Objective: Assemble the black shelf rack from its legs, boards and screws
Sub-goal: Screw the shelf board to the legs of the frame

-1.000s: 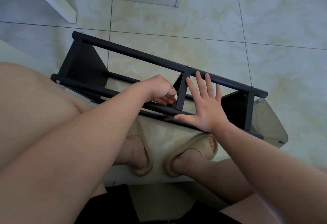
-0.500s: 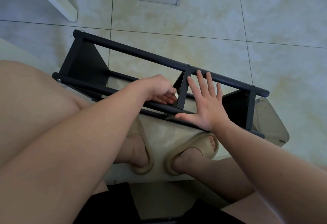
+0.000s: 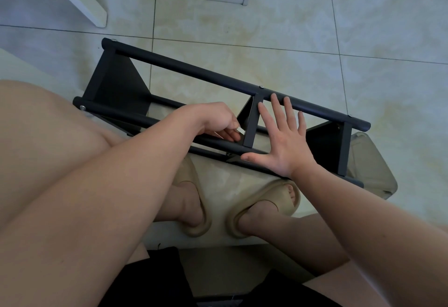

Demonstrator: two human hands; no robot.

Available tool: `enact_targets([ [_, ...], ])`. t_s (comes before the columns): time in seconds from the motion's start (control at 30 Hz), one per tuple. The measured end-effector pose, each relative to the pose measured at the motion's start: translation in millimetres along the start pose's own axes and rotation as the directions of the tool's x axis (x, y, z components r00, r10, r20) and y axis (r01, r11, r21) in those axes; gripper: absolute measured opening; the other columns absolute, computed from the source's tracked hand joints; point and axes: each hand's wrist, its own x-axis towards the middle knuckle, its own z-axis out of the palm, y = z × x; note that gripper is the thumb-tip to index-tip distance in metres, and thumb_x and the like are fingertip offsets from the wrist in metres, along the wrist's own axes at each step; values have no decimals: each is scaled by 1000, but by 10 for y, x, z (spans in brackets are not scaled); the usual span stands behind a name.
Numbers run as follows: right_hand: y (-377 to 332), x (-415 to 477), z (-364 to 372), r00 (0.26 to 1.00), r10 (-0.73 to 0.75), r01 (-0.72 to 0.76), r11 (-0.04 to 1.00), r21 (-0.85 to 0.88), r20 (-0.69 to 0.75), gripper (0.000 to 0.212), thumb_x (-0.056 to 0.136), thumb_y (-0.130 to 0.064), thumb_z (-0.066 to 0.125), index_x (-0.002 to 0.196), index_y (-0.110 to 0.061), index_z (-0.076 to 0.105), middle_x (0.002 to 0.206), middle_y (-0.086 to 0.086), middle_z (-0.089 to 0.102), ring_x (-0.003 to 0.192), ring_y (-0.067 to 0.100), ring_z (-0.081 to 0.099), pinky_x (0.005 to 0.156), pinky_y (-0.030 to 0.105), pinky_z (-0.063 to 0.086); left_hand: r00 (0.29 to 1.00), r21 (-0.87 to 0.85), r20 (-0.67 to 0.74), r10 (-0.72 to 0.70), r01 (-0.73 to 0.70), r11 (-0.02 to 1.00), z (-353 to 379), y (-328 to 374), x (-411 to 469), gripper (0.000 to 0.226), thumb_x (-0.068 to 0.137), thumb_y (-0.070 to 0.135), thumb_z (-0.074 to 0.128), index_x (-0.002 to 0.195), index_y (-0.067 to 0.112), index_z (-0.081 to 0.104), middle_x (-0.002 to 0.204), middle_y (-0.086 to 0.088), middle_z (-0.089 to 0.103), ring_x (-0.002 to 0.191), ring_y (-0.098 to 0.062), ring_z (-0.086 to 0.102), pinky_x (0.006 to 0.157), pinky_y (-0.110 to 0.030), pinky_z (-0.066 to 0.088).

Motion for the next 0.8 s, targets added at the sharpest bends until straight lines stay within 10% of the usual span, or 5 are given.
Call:
enact_targets([
  [0.53, -7, -4, 5, 1000, 1, -1, 1000, -12, -10, 125, 63, -100, 29, 163, -31, 1, 169, 0, -17, 154, 27, -21, 124, 57, -6, 997, 379, 0, 81, -75, 922, -48, -26, -69, 27, 97, 16, 61, 75, 31, 66, 75, 14, 60, 73, -6, 52, 68, -24, 39],
  [0.8, -2, -6, 19, 1000, -3, 2, 1000, -16, -28, 124, 64, -100, 29, 163, -30, 3, 169, 1, -14, 155, 28, -18, 123, 59, -5, 997, 471, 26, 72, -76, 879, -27, 5, -103, 11, 98, 19, 60, 94, 28, 67, 81, 19, 58, 84, -10, 54, 85, -29, 38],
])
